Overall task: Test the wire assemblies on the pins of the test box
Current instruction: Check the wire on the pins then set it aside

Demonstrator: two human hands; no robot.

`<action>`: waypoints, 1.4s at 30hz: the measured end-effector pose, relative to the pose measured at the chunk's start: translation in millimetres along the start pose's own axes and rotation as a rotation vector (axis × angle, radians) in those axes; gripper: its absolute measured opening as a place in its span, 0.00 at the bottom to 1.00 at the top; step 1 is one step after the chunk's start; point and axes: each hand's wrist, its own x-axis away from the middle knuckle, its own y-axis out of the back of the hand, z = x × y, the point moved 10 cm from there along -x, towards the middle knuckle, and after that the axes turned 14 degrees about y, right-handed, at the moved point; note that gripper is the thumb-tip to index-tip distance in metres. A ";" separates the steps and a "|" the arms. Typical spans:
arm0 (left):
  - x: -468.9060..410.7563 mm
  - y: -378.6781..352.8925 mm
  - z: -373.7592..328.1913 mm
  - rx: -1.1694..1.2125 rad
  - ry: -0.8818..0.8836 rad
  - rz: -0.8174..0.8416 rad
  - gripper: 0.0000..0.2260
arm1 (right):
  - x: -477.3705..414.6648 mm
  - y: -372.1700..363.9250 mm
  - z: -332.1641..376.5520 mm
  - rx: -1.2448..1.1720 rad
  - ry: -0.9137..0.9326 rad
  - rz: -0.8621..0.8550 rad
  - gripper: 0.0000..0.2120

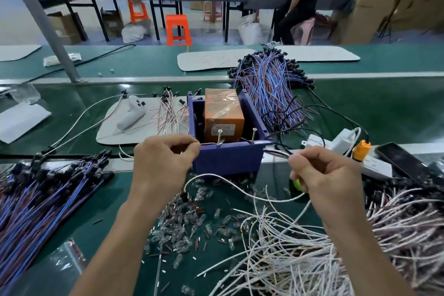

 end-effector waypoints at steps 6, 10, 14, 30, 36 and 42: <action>-3.4 -3.3 1.0 0.001 -0.001 -0.019 0.13 | -0.5 -14.8 -5.0 0.033 -0.003 0.134 0.08; -6.5 -4.6 1.2 -0.005 0.005 -0.030 0.14 | -5.1 -23.1 -9.8 0.039 -0.028 0.193 0.12; -7.2 -4.5 0.2 -0.017 -0.001 -0.041 0.15 | -11.9 -23.1 -10.1 0.068 -0.010 0.192 0.11; -1.0 6.4 3.9 -0.010 0.039 -0.056 0.14 | -25.8 -21.9 4.4 0.323 0.069 0.116 0.08; 7.6 3.2 11.4 0.187 0.149 0.090 0.09 | -11.9 -29.5 9.1 0.062 -0.104 0.243 0.10; 32.0 -15.4 -7.2 0.397 0.228 0.344 0.09 | 13.3 -54.1 22.9 -0.336 -0.329 0.230 0.09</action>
